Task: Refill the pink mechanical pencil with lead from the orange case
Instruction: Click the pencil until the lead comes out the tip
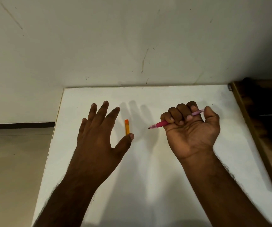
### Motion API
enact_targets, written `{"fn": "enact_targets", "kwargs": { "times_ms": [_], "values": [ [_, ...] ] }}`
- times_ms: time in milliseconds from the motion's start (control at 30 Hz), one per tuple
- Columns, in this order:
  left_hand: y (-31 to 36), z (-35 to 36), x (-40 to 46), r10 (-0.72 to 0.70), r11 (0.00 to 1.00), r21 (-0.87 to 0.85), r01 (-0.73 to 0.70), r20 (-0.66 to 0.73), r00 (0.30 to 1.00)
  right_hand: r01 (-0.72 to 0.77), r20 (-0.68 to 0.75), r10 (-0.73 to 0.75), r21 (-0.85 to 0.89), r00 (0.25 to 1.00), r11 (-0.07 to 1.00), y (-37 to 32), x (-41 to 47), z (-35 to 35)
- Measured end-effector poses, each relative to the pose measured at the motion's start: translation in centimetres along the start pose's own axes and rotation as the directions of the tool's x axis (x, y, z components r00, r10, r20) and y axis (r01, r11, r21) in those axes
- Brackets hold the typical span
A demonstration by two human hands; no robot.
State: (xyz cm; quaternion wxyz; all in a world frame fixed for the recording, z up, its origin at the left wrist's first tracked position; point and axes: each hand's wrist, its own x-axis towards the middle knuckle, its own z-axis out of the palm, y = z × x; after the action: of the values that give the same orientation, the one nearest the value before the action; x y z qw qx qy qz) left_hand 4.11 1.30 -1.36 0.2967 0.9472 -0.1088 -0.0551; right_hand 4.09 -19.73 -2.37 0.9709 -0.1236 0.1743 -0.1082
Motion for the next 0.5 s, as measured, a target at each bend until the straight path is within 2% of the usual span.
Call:
{"fn": "enact_targets", "kwargs": {
  "times_ms": [500],
  "values": [
    [0.0,-0.03,-0.01,0.008,1.0,0.009,-0.008,0.01,1.0,0.003,-0.034,-0.003,-0.009,0.999,1.0,-0.07,0.08,0.0]
  ]
}}
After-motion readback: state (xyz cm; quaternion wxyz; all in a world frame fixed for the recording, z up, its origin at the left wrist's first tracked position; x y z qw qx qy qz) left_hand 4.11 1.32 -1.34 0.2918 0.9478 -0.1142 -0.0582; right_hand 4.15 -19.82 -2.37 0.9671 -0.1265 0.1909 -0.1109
